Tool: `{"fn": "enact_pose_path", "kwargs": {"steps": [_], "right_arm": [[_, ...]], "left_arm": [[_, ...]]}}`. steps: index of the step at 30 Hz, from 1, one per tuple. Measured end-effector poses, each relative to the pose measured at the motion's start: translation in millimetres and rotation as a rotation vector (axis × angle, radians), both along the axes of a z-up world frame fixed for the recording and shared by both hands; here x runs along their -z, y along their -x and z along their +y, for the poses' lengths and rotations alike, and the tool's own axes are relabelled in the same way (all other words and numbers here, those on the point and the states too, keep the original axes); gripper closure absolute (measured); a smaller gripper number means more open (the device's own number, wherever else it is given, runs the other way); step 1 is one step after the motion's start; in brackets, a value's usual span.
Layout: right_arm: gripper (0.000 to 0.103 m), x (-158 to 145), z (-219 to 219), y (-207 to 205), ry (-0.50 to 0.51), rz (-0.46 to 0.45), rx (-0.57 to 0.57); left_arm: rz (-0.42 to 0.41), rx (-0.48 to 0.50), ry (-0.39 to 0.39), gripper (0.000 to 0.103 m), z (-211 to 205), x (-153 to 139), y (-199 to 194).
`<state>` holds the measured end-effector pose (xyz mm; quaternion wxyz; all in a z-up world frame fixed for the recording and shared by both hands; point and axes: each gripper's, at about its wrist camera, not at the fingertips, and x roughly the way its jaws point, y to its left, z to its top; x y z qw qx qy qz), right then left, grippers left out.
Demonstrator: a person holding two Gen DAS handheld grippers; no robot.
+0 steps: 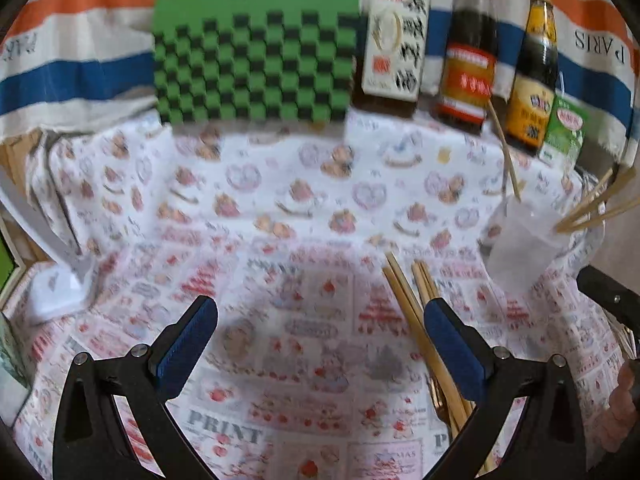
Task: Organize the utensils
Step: 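Move both open tools down to the loose chopstick pile, then grasp a wooden chopstick with the left tool while the right tool grasps another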
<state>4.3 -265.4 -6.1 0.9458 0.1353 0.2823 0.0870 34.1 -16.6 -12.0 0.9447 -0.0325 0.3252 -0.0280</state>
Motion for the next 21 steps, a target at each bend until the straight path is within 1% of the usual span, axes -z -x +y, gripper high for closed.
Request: {"fn": "enact_pose_path", "kwargs": {"steps": [2,4,6,7,8,9,11,13,14,19,21], "right_arm": [[0.015,-0.1,5.1,2.2,0.039,-0.016,0.011],[0.015,0.4,8.2,2.3,0.069,-0.025,0.021],[0.015,2.0,9.5,0.8,0.087,-0.020,0.028],[0.015,2.6,9.3,0.0,0.088,-0.017,0.029],[0.015,3.6,8.8,-0.9,0.088,-0.012,0.030],[0.015,4.4,8.1,-2.1,0.089,-0.005,0.030],[0.015,5.3,6.5,-3.5,0.086,0.004,0.032],[0.015,6.0,5.2,-3.9,0.078,0.012,0.032],[0.015,6.4,4.9,-4.3,0.074,0.018,0.030],[0.015,8.3,7.4,-4.6,0.086,0.035,0.031],[0.015,7.7,8.6,-3.9,0.089,0.032,0.027]], "left_arm": [[0.024,0.037,0.019,0.001,-5.5,4.1,-1.5],[0.044,0.079,0.034,0.004,-13.3,6.9,-0.8],[0.079,0.134,0.052,0.022,-22.5,11.1,-0.1],[0.101,0.158,0.063,0.027,-26.1,13.2,-0.5],[0.130,0.192,0.083,0.040,-30.7,16.6,-0.4],[0.161,0.225,0.103,0.055,-34.9,19.6,-1.4],[0.214,0.285,0.140,0.071,-41.9,24.7,-1.3],[0.237,0.323,0.160,0.077,-47.3,27.5,-0.8],[0.240,0.327,0.150,0.081,-50.1,28.7,-0.1],[0.228,0.331,0.070,0.083,-63.5,31.7,5.5],[0.229,0.326,0.051,0.085,-65.6,32.5,6.5]]}}
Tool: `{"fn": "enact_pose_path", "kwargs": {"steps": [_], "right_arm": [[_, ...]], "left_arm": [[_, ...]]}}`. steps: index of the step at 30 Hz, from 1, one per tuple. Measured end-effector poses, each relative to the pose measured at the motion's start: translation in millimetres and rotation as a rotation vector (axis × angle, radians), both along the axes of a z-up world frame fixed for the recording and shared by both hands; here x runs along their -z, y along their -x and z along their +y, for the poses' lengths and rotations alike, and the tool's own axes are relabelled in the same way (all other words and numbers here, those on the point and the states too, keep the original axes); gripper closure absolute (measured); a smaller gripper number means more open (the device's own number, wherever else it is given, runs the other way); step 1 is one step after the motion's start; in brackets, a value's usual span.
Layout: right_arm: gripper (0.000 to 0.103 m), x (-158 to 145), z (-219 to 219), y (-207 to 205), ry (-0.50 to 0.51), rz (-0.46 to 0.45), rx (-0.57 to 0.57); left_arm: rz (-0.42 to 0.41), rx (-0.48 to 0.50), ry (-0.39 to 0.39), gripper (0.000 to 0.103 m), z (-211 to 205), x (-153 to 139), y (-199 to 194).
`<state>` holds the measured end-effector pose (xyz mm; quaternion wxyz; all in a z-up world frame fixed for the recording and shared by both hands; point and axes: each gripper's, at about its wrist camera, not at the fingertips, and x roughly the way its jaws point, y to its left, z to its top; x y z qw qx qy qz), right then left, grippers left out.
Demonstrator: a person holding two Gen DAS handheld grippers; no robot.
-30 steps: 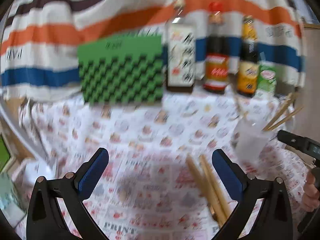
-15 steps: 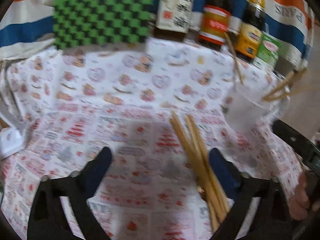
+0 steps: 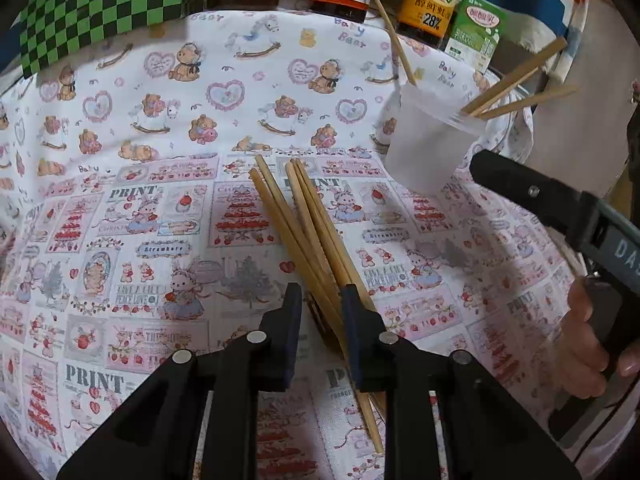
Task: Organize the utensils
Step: 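Grasp a wooden chopstick with the left tool while the right tool grasps another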
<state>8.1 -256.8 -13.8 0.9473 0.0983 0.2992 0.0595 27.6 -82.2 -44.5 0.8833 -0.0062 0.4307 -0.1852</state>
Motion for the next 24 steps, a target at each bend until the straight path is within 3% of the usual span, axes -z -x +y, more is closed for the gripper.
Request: {"fn": "enact_pose_path", "kwargs": {"steps": [9,16,20,24], "right_arm": [[0.015,-0.5,-2.1,-1.5,0.007,0.003,0.013],[0.015,-0.1,-1.5,-2.0,0.011,0.005,0.014],[0.015,-0.4,-2.1,-1.5,0.011,0.001,0.018],[0.015,-1.8,-2.9,-0.1,0.020,-0.008,0.028]], "left_arm": [[0.035,-0.027,-0.078,0.096,-1.1,7.0,-3.8],[0.066,-0.038,-0.057,0.096,6.9,9.9,-5.4],[0.042,-0.009,-0.139,0.094,-2.4,12.4,-3.1],[0.056,-0.019,-0.129,0.094,-0.9,12.4,-2.8]]}}
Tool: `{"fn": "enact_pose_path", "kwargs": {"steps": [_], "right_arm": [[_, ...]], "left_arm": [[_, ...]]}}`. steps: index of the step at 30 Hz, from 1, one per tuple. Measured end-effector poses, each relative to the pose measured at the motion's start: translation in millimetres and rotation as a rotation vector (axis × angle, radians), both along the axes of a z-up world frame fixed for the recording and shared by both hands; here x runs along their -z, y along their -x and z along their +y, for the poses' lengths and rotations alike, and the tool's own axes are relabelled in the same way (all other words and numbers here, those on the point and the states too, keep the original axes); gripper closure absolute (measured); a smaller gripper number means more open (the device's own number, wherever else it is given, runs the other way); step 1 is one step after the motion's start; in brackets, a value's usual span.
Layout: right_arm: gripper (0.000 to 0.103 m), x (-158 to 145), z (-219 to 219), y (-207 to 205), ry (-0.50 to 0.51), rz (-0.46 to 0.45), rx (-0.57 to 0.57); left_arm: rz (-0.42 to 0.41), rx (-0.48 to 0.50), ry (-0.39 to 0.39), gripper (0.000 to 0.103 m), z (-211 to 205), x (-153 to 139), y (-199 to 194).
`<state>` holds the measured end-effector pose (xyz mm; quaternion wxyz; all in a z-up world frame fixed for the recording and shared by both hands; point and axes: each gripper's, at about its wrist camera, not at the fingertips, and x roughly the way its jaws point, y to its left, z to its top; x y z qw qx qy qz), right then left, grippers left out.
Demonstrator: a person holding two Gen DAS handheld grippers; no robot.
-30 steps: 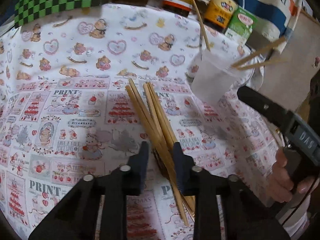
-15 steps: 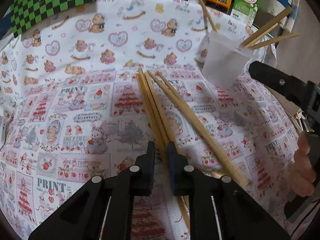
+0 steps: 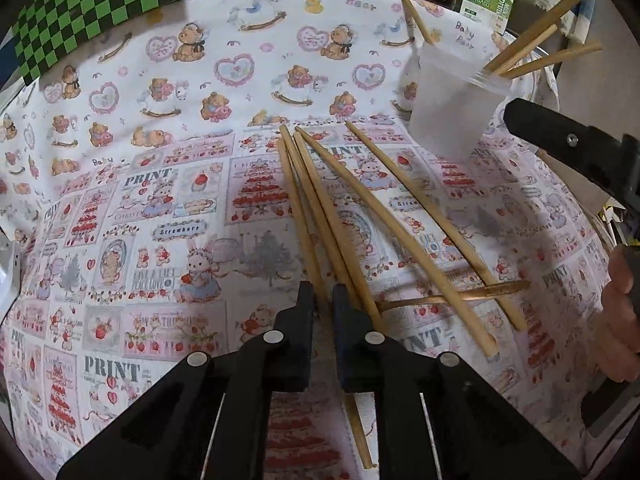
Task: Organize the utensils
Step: 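Grasp a wooden chopstick with the left tool while the right tool grasps another, then lift both held chopsticks upright and carry them over the clear cup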
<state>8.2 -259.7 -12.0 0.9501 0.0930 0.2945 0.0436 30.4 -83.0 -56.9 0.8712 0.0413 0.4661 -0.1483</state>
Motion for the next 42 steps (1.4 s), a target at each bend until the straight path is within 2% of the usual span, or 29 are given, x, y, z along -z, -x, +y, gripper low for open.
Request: {"fn": "enact_pose_path", "kwargs": {"steps": [3,5,7,12,16,20,23,31,33,37,42], "right_arm": [[0.017,0.2,-0.4,-0.5,0.010,0.007,0.007],[0.034,2.5,2.5,-3.2,0.044,0.042,0.012],[0.053,6.9,4.9,-6.6,0.032,0.081,-0.026],[0.069,18.8,15.6,-11.5,0.045,0.156,-0.081],[0.071,28.0,25.9,-13.8,0.074,0.222,-0.128],[0.072,33.2,32.1,-13.7,0.077,0.259,-0.161],[0.074,36.3,34.4,-13.9,0.111,0.269,-0.152],[0.076,42.3,37.1,-17.9,0.126,0.342,-0.158],[0.082,45.3,40.3,-16.9,0.139,0.353,-0.163],[0.095,50.0,44.6,-16.3,0.182,0.364,-0.145],[0.096,49.9,41.3,-18.1,0.149,0.363,-0.144]], "left_arm": [[0.023,-0.008,0.029,0.096,5.3,-0.1,-1.3],[0.019,-0.016,0.044,0.096,8.8,-1.9,-2.3],[-0.025,-0.041,0.053,0.097,14.1,-8.3,-1.3],[-0.218,-0.096,0.093,0.098,31.2,-39.9,14.5],[-0.388,-0.141,0.108,0.098,43.4,-63.2,29.4],[-0.475,-0.176,0.162,0.098,56.6,-78.7,36.0],[-0.506,-0.194,0.192,0.098,65.4,-84.4,38.2],[-0.595,-0.240,0.152,0.098,73.4,-93.1,48.9],[-0.622,-0.248,0.126,0.098,72.4,-95.6,52.4],[-0.615,-0.243,0.131,0.098,73.3,-96.5,53.5],[-0.611,-0.239,0.134,0.098,72.7,-96.6,53.9]]}}
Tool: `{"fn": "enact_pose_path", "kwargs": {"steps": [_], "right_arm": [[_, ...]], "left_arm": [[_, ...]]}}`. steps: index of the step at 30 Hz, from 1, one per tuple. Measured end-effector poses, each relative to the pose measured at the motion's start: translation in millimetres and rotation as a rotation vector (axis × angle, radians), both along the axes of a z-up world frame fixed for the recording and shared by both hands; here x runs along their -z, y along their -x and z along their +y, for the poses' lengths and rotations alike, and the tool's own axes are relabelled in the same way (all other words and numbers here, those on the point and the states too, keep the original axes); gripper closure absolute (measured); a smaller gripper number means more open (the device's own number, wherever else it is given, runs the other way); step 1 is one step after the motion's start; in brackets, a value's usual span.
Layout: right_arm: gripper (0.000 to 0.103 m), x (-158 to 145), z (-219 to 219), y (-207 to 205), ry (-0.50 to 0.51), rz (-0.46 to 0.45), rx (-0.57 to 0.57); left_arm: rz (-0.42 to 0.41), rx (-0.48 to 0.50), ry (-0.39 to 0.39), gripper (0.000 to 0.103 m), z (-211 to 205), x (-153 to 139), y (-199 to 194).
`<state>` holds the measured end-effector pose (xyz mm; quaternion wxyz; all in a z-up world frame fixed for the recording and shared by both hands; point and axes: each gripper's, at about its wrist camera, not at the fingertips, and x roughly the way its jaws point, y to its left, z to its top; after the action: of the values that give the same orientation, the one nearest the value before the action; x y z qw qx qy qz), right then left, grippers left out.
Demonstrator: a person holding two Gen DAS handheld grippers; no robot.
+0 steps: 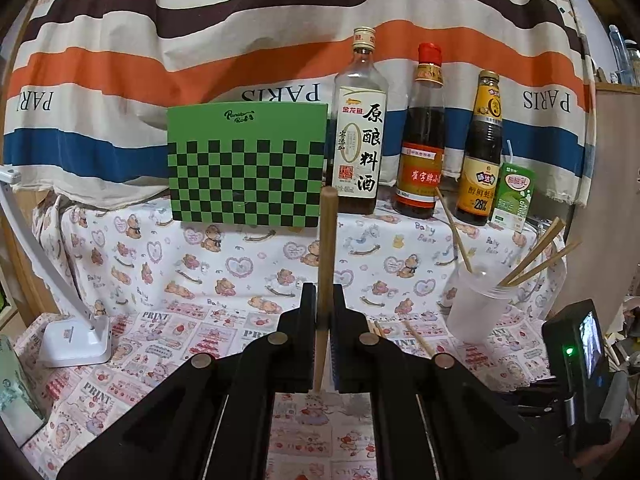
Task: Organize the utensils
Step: 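Lift both held chopsticks upright and carry them over the clear cup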
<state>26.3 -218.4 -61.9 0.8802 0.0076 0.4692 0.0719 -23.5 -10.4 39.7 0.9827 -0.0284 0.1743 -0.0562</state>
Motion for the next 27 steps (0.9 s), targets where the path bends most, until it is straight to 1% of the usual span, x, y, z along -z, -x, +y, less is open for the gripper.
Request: {"fn": "enact_pose_path", "kwargs": {"steps": [1,2,3,4,5,7,9,11,18,21,24,25,27], "right_arm": [[0.096,-2.5,-1.5,0.3,-0.021,-0.013,-0.004],[0.096,-8.8,-2.0,3.0,-0.033,-0.052,-0.009],[0.096,-18.2,-1.4,8.7,-0.026,-0.112,-0.009],[0.096,-30.4,-0.7,17.1,-0.019,-0.190,-0.014],[0.096,-39.8,-1.2,23.9,-0.030,-0.252,-0.023],[0.096,-57.0,-6.7,36.7,-0.084,-0.355,-0.035],[0.096,-68.0,-14.5,44.9,-0.132,-0.425,-0.019],[0.096,-75.4,-21.4,49.3,-0.152,-0.478,-0.001],[0.096,-91.4,-41.2,55.3,-0.230,-0.597,0.054],[0.096,-101.2,-46.2,63.9,-0.223,-0.655,0.077],[0.096,-107.8,-55.5,67.5,-0.234,-0.682,0.090],[0.096,-109.2,-59.0,68.1,-0.243,-0.685,0.093],[0.096,-110.2,-59.6,66.2,-0.229,-0.677,0.098]], "left_arm": [[0.000,-0.003,0.003,0.098,0.6,0.0,-0.1],[0.002,-0.007,0.009,0.098,1.8,0.0,-0.3],[0.003,-0.009,0.017,0.098,2.9,0.0,-0.4],[0.004,-0.011,0.023,0.098,4.2,0.1,-0.5],[0.004,-0.017,0.026,0.098,5.2,0.3,-0.7],[0.003,-0.024,0.031,0.098,6.7,0.2,-1.1],[0.005,-0.023,0.043,0.098,8.3,0.2,-1.2],[0.004,-0.020,0.053,0.098,9.4,-0.2,-0.8],[-0.012,-0.023,0.084,0.098,14.4,-2.0,1.6],[-0.016,-0.031,0.098,0.098,18.3,-2.1,1.2],[-0.017,-0.036,0.109,0.098,20.5,-2.4,1.5],[-0.019,-0.034,0.112,0.098,21.1,-2.7,2.0],[-0.018,-0.033,0.100,0.098,19.4,-2.8,1.8]]}}
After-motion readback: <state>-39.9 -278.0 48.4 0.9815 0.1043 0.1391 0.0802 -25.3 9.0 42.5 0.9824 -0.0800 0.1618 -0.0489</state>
